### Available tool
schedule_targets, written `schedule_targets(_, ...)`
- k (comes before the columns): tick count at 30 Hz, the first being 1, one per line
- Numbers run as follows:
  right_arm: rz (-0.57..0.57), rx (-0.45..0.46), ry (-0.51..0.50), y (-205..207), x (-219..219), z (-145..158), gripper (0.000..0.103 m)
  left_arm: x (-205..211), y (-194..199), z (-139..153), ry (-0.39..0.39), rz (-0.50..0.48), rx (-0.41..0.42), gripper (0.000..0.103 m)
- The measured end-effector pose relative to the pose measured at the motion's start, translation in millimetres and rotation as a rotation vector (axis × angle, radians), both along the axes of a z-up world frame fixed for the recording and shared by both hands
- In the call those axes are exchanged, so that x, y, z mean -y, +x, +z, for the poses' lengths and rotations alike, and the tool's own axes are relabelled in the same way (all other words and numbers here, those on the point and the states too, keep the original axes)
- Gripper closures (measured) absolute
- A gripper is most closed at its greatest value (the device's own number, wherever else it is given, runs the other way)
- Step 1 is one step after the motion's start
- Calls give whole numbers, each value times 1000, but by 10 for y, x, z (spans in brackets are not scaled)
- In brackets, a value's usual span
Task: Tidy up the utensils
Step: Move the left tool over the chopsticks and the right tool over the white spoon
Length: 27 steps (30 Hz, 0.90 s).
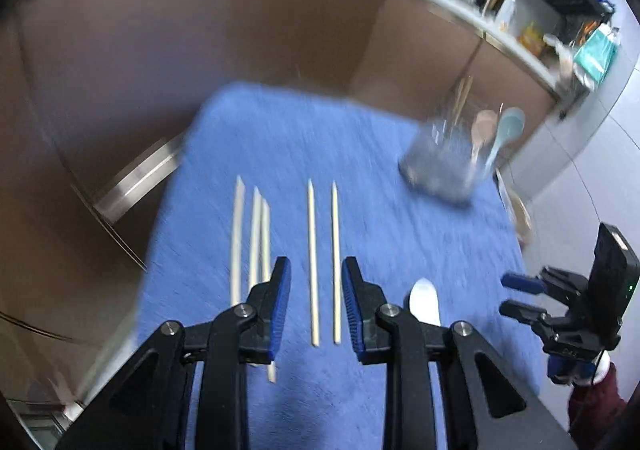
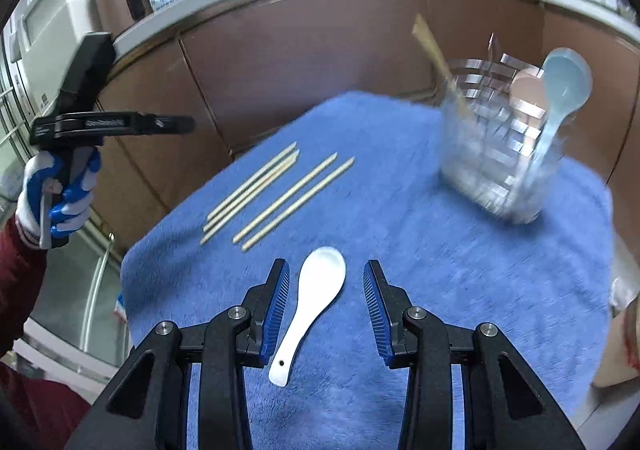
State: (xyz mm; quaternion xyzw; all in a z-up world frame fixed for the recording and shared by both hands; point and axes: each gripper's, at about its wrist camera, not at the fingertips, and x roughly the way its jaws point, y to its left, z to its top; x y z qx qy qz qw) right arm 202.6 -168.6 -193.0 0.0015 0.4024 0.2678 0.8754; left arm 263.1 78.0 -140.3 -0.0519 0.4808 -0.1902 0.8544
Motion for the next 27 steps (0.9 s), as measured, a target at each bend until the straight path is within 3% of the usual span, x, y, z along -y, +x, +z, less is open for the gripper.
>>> schedule_targets(5,26,-68,-8,165,-52,-272,64,103,338,-515,18,-26,-145,78)
schedule_targets(13,57,-145,4,436,-60,-546,66,106,640,-782,51,3,-200,79)
schedule_targets(27,130,-249,2,797,-143,-660,74,114,864,-987,90,6,-260,80)
